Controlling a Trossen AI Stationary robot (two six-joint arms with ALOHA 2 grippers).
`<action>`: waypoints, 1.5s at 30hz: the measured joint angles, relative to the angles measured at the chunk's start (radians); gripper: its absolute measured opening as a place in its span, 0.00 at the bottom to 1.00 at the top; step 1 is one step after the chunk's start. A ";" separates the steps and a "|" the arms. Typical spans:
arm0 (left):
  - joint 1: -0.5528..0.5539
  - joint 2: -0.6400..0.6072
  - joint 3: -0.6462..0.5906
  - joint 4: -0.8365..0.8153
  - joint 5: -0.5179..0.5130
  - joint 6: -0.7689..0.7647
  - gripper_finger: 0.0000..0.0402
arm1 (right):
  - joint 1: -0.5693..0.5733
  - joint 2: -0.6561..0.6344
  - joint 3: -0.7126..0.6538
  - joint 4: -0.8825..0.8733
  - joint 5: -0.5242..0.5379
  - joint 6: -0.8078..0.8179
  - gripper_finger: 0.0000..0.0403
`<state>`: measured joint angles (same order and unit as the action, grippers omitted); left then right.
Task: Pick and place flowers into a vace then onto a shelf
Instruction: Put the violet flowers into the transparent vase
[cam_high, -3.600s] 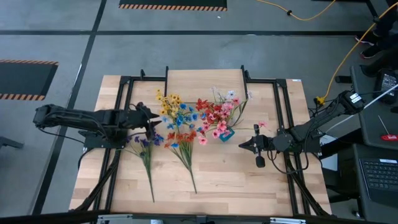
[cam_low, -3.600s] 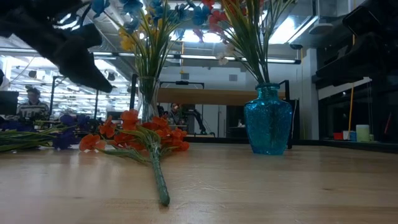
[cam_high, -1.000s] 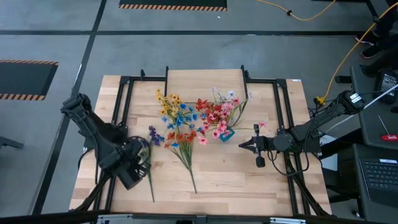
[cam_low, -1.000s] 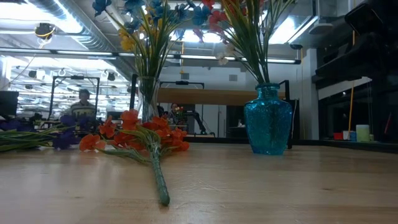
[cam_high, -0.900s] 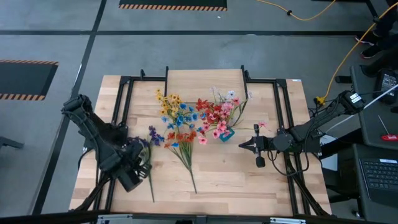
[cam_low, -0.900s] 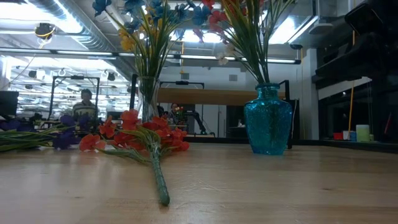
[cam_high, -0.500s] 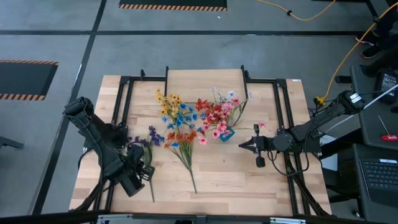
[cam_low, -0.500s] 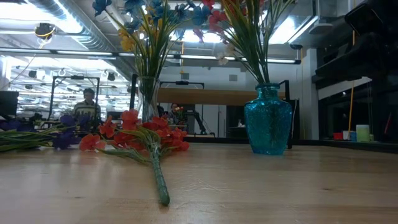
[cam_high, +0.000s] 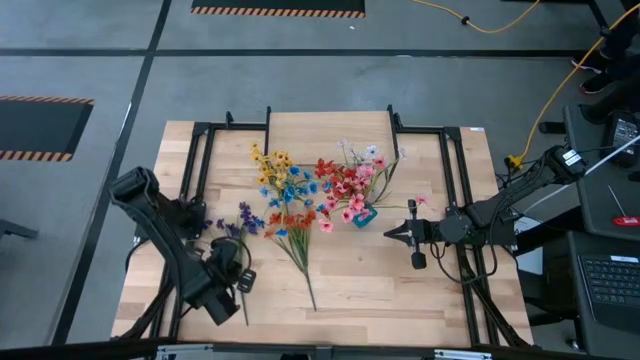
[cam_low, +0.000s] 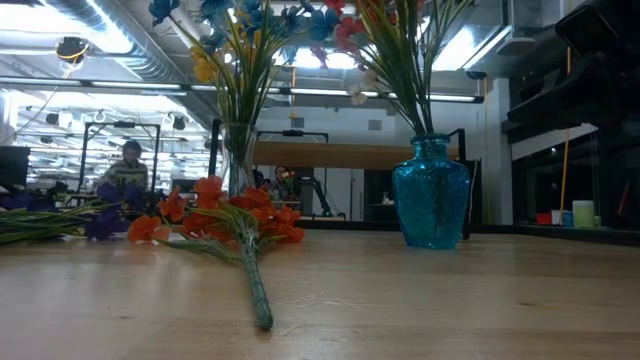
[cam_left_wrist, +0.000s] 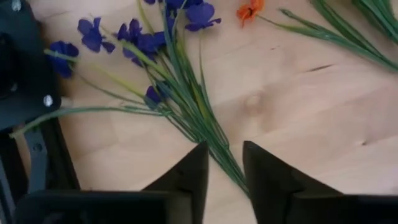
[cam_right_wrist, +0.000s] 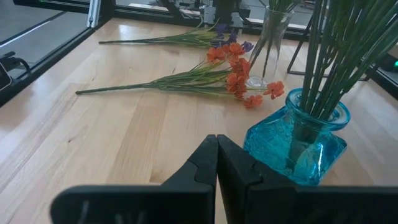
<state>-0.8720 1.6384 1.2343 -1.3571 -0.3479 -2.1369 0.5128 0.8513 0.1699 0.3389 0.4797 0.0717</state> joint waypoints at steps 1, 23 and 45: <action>-0.003 0.004 0.000 0.000 0.003 -0.021 0.27 | 0.000 0.000 0.000 0.000 0.000 -0.001 0.04; -0.001 0.237 -0.002 0.062 0.056 -0.152 0.51 | 0.000 0.000 0.000 0.001 0.000 0.001 0.04; 0.009 0.258 -0.185 0.351 0.008 -0.183 0.47 | 0.000 0.000 0.000 0.002 0.000 0.002 0.04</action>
<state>-0.8634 1.8964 1.0493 -1.0060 -0.3403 -2.3195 0.5127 0.8512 0.1699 0.3405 0.4797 0.0734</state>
